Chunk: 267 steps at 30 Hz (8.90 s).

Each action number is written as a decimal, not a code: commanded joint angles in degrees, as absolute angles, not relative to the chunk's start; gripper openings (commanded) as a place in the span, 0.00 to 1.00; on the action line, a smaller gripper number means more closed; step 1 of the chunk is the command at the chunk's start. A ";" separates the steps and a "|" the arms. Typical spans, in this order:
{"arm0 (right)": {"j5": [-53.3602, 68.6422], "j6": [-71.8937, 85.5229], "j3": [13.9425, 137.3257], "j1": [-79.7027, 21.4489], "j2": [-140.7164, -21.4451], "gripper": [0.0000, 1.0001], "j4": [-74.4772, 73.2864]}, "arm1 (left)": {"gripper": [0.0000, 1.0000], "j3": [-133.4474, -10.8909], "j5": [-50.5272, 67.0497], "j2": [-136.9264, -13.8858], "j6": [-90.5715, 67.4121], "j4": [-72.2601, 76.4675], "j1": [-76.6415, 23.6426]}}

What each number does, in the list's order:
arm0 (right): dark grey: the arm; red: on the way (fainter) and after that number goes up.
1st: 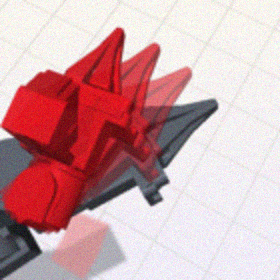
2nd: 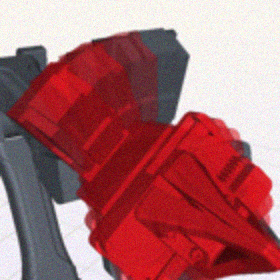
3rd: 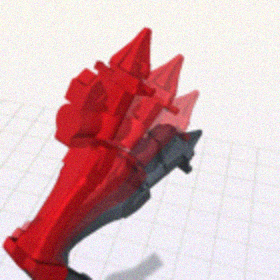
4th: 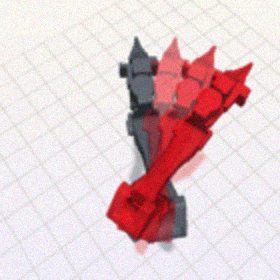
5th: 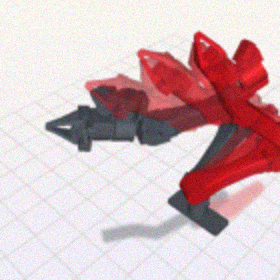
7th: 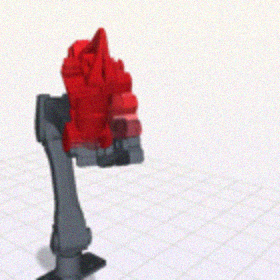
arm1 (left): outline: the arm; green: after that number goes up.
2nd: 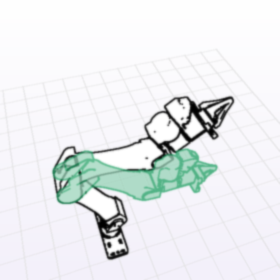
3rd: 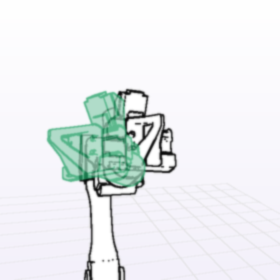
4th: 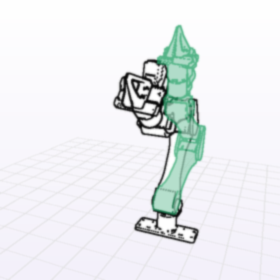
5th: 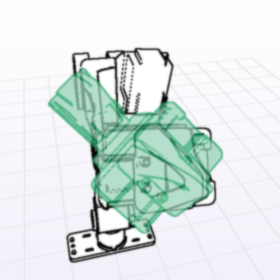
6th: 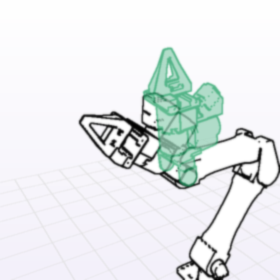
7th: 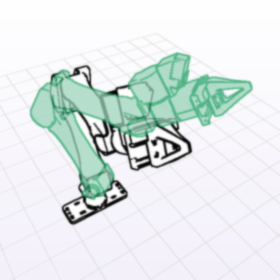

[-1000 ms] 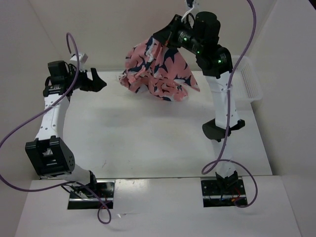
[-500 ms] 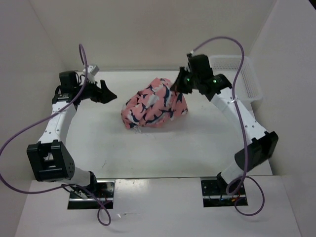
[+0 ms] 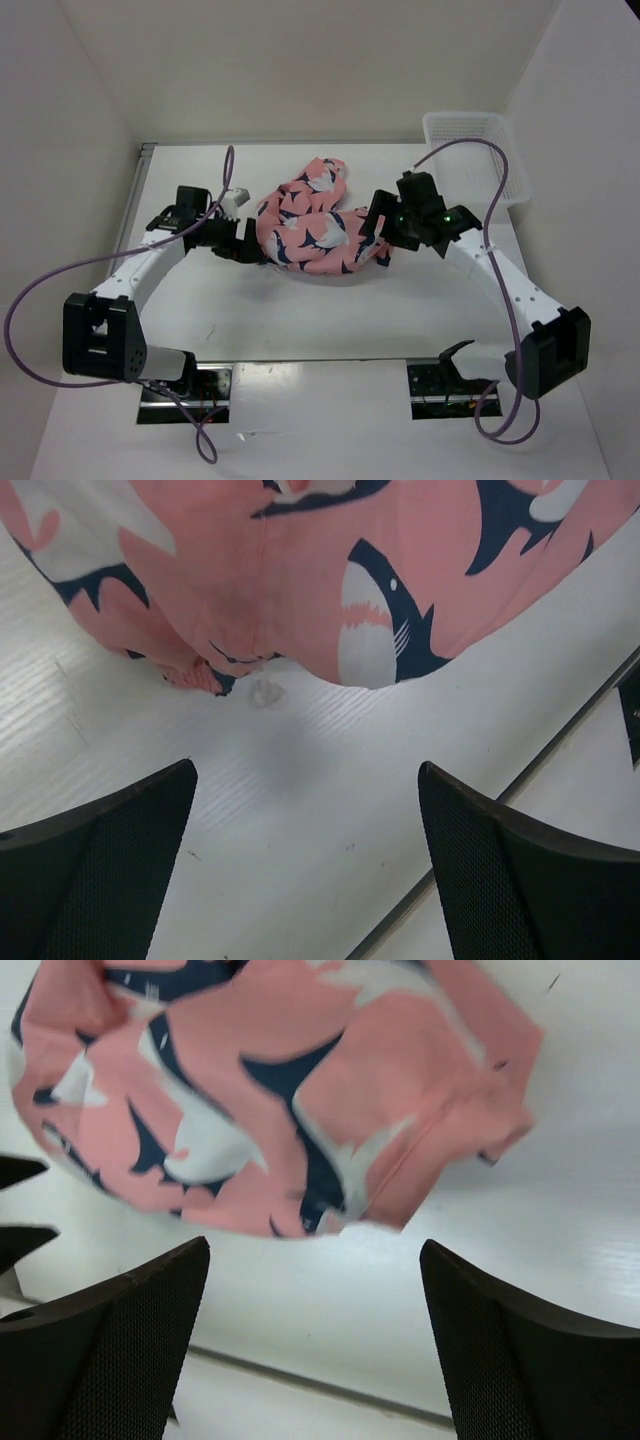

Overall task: Fold and stack the shorts
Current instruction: Flatten the shorts out, then fold the shorts

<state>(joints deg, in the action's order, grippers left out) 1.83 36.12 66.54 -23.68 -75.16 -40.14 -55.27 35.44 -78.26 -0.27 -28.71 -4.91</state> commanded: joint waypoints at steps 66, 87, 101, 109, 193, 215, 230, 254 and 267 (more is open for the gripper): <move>-8.53 49.57 48.16 -30.50 -76.90 0.00 -28.04 | 0.73 -77.03 34.08 -94.26 0.00 -17.14 -1.23; -4.92 44.03 53.26 -28.56 -84.47 0.10 -24.43 | 0.82 -62.74 -5.22 -96.49 0.00 -17.21 -39.81; -6.06 44.56 50.98 -25.58 -80.42 0.13 -25.49 | 0.70 -54.49 -17.92 -100.54 0.00 -8.18 -39.81; -6.67 44.56 49.83 -23.91 -78.23 0.06 -26.10 | 0.27 -52.82 -18.98 -99.06 0.00 -7.38 -39.29; -6.06 28.83 172.93 -14.41 -152.74 0.00 -48.93 | 0.00 -101.51 21.88 -113.37 0.00 -18.19 11.68; -2.46 26.63 164.46 -13.10 -115.77 0.00 -36.66 | 0.00 -132.88 33.22 -98.98 0.00 -23.99 12.22; -8.15 24.96 156.09 -13.10 -85.61 0.00 -36.99 | 0.00 -144.23 35.86 -85.35 0.00 -26.89 12.22; -17.93 23.20 126.74 -12.57 -102.11 0.00 -31.48 | 0.00 -90.20 29.98 -88.41 0.00 -11.79 12.22; -14.87 24.85 175.33 -11.43 -140.52 0.00 -49.47 | 0.00 -96.93 29.97 -106.50 0.00 -1.67 11.69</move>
